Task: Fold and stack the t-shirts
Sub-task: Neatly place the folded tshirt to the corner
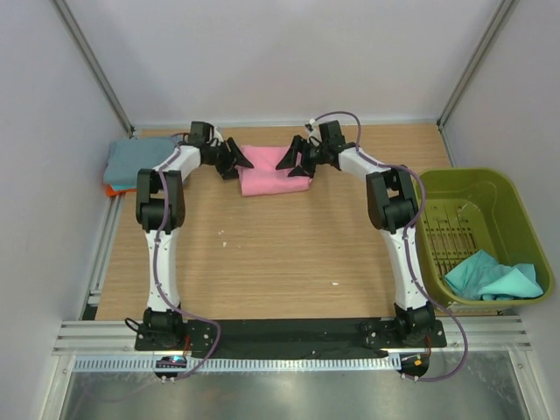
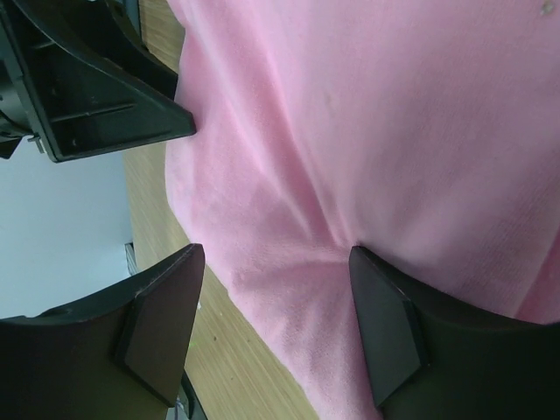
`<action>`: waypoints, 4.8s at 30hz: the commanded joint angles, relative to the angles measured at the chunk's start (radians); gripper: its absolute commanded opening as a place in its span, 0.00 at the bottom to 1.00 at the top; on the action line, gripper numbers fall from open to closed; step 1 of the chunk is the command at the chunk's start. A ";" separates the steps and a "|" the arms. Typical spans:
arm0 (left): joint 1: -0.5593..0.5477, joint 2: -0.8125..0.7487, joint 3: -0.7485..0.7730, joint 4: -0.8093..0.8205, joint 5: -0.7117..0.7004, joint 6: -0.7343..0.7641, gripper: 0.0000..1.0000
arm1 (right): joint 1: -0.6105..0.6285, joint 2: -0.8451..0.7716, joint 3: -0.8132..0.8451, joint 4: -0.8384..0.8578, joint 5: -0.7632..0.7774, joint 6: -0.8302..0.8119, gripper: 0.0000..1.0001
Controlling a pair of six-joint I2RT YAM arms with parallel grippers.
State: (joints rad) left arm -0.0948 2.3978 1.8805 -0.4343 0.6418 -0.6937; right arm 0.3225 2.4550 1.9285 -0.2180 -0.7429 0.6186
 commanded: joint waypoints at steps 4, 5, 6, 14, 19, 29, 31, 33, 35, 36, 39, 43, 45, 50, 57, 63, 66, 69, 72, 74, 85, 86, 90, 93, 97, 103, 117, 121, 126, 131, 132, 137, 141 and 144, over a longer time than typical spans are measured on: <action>-0.003 0.072 0.002 0.063 0.044 -0.038 0.36 | 0.000 0.009 -0.013 -0.024 0.028 -0.031 0.73; -0.005 0.073 -0.001 0.065 0.042 -0.043 0.34 | 0.001 0.010 -0.008 -0.023 0.028 -0.030 0.73; -0.006 0.075 -0.003 0.071 0.045 -0.044 0.33 | 0.001 0.010 -0.006 -0.021 0.030 -0.028 0.73; -0.032 0.077 -0.001 0.149 0.128 -0.064 0.04 | -0.002 -0.030 -0.014 -0.050 0.045 -0.068 0.73; -0.042 -0.030 0.002 0.112 0.136 0.011 0.00 | -0.031 -0.164 -0.008 -0.104 0.106 -0.152 0.75; -0.002 -0.212 0.130 -0.234 0.069 0.428 0.00 | -0.069 -0.462 -0.052 -0.248 0.336 -0.474 0.77; 0.026 -0.232 0.141 -0.268 0.035 0.489 0.00 | -0.076 -0.514 -0.113 -0.245 0.352 -0.505 0.77; 0.046 -0.249 0.173 -0.336 0.001 0.551 0.00 | -0.095 -0.579 -0.158 -0.232 0.355 -0.504 0.77; 0.062 -0.247 0.216 -0.424 -0.020 0.634 0.00 | -0.111 -0.614 -0.210 -0.230 0.344 -0.494 0.78; 0.067 -0.227 0.292 -0.467 -0.031 0.660 0.00 | -0.115 -0.639 -0.224 -0.228 0.340 -0.493 0.78; 0.086 -0.221 0.345 -0.550 -0.111 0.755 0.00 | -0.126 -0.680 -0.266 -0.219 0.321 -0.479 0.78; 0.090 -0.187 0.493 -0.633 -0.269 0.830 0.00 | -0.132 -0.717 -0.306 -0.208 0.309 -0.468 0.78; 0.122 -0.174 0.535 -0.669 -0.290 0.844 0.00 | -0.135 -0.729 -0.315 -0.204 0.301 -0.465 0.78; 0.161 -0.166 0.630 -0.704 -0.349 0.885 0.00 | -0.149 -0.757 -0.352 -0.196 0.295 -0.454 0.79; 0.250 -0.167 0.692 -0.713 -0.376 0.915 0.00 | -0.165 -0.768 -0.388 -0.179 0.281 -0.425 0.79; 0.317 -0.183 0.704 -0.670 -0.425 0.954 0.00 | -0.166 -0.772 -0.402 -0.169 0.277 -0.413 0.79; 0.355 -0.172 0.720 -0.656 -0.436 0.950 0.00 | -0.166 -0.778 -0.414 -0.165 0.274 -0.405 0.79; 0.379 -0.161 0.723 -0.623 -0.455 0.951 0.00 | -0.166 -0.786 -0.430 -0.158 0.272 -0.396 0.79; 0.380 -0.149 0.724 -0.598 -0.490 0.964 0.00 | -0.165 -0.791 -0.444 -0.155 0.270 -0.393 0.79; 0.380 -0.135 0.727 -0.586 -0.524 0.968 0.00 | -0.165 -0.798 -0.450 -0.153 0.272 -0.395 0.79; 0.351 -0.147 0.680 -0.408 -0.833 0.893 0.82 | -0.181 -0.846 -0.508 -0.142 0.275 -0.393 0.79; 0.345 -0.161 0.683 -0.379 -0.852 0.870 0.84 | -0.183 -0.853 -0.514 -0.142 0.277 -0.396 0.79; 0.249 -0.270 0.619 -0.289 -0.979 0.869 0.90 | -0.201 -0.886 -0.537 -0.139 0.287 -0.404 0.80; 0.173 -0.403 0.458 -0.153 -0.926 0.895 1.00 | -0.215 -0.922 -0.575 -0.141 0.310 -0.428 0.82; 0.068 -0.488 0.358 -0.150 -0.867 0.875 1.00 | -0.227 -0.976 -0.670 -0.130 0.332 -0.433 0.86; 0.007 -0.459 0.285 -0.314 -0.489 0.787 1.00 | -0.252 -1.031 -0.775 -0.126 0.333 -0.401 0.86; 0.001 -0.094 0.370 -0.333 -0.310 0.710 1.00 | -0.422 -1.091 -0.836 -0.127 0.341 -0.336 0.86; -0.013 -0.016 0.374 -0.320 -0.402 0.746 1.00 | -0.486 -1.137 -0.887 -0.130 0.336 -0.315 0.86; -0.026 0.024 0.356 -0.313 -0.543 0.787 0.99 | -0.523 -1.165 -0.922 -0.130 0.329 -0.298 0.86; -0.033 0.072 0.381 -0.363 -0.649 0.796 0.99 | -0.546 -1.168 -0.927 -0.121 0.320 -0.284 0.86; -0.036 0.069 0.373 -0.360 -0.669 0.801 0.99 | -0.550 -1.166 -0.924 -0.119 0.318 -0.283 0.86; -0.039 0.055 0.327 -0.346 -0.735 0.810 1.00 | -0.554 -1.151 -0.918 -0.103 0.310 -0.270 0.86; -0.039 0.087 0.377 -0.400 -0.824 0.818 1.00 | -0.554 -1.139 -0.902 -0.096 0.301 -0.264 0.86; -0.040 0.089 0.367 -0.376 -0.969 0.818 1.00 | -0.554 -1.128 -0.895 -0.092 0.298 -0.263 0.86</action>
State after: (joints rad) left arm -0.1310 2.4844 2.2250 -0.8089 -0.1455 0.1112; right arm -0.2203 1.3102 1.0138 -0.3367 -0.4534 0.3515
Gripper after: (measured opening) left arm 0.995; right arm 0.856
